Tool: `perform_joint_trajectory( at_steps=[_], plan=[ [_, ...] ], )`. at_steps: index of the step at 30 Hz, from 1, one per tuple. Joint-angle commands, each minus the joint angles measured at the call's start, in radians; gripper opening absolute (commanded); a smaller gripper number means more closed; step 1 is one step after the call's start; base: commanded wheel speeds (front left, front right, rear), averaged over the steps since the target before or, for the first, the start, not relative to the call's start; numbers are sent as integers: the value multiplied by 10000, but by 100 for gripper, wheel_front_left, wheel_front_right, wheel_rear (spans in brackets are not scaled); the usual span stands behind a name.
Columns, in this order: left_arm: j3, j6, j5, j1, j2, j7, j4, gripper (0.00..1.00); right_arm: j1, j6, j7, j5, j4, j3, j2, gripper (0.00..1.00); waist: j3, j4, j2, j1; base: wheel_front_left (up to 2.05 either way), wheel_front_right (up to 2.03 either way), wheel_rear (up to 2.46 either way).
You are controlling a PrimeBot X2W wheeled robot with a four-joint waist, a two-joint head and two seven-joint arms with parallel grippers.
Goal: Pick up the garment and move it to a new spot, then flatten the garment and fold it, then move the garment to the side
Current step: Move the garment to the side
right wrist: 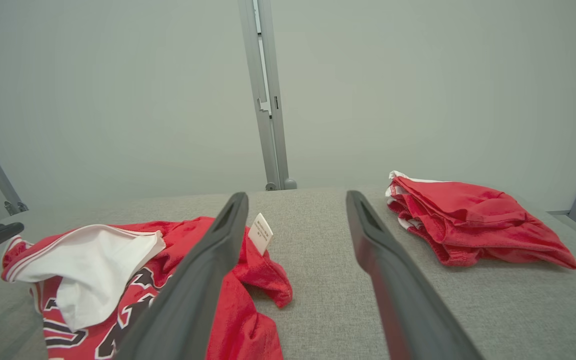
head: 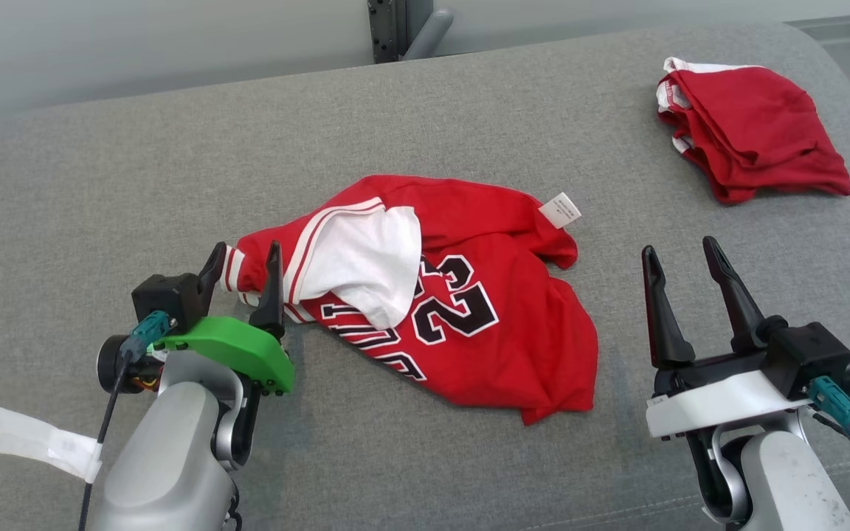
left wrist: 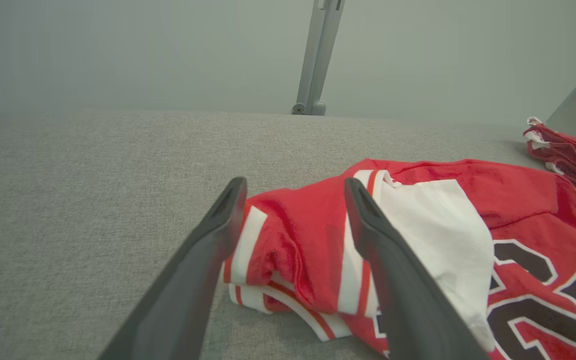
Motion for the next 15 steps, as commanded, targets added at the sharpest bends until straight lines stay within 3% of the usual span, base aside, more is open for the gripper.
perform_joint_trajectory(
  at_steps=[1,11,15],
  plan=[
    [330,-60,459,460,-45,-2,-457,100,99,-7,-31,-77,51,-30,-19,100,-289,141,67,1,0,0,0],
    [1384,-70,1677,2119,-206,4,-2272,100,470,-7,-25,-139,186,-114,-19,100,-1052,452,67,1,0,0,0],
    [2076,124,2120,3326,-288,4,-3376,100,666,-7,-28,-124,275,-145,-19,100,-1354,611,67,1,0,0,0]
  ],
)
